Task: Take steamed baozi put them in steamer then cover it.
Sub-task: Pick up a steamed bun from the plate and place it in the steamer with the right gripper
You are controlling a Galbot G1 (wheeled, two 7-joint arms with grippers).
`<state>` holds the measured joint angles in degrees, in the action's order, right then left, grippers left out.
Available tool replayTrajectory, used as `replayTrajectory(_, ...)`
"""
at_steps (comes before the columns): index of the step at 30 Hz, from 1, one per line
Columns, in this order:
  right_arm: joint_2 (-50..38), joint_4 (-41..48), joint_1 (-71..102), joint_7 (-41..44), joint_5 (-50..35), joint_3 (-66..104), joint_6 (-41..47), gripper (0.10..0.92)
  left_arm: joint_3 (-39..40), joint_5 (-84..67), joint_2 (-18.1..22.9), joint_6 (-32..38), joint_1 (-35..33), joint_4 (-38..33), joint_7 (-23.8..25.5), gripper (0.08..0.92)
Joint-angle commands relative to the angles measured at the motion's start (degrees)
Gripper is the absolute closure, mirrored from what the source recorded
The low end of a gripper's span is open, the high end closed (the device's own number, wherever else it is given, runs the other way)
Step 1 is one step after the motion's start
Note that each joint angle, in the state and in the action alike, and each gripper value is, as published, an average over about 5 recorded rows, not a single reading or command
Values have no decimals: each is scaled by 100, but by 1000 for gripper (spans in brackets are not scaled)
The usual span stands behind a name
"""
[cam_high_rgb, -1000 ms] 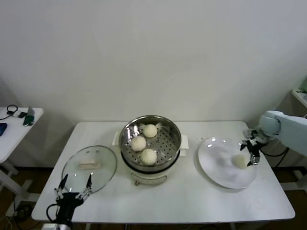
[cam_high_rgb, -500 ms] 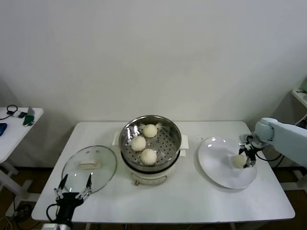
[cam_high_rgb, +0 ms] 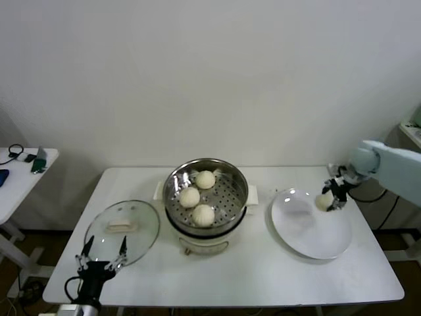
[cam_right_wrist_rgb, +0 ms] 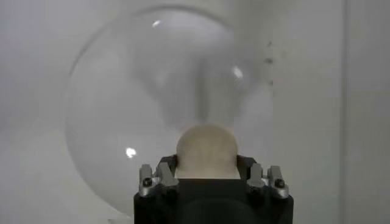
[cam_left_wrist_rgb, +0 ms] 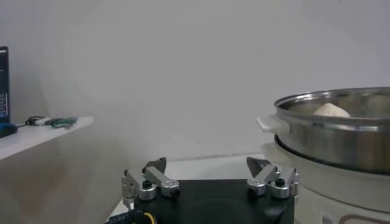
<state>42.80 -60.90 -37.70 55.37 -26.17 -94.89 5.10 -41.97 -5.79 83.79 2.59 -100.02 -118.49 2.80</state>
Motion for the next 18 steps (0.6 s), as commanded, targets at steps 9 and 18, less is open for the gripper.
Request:
replayTrajectory(9,1721,-2168,-3151,-293,-2885,-597,883,355,107,-10,-16,-8,92,-31,15,177)
replayTrajectory(18,2687,-2314,-1737,-910,-2540,-247,1238,355,74,-98,-2,-12,157,-8,24,177)
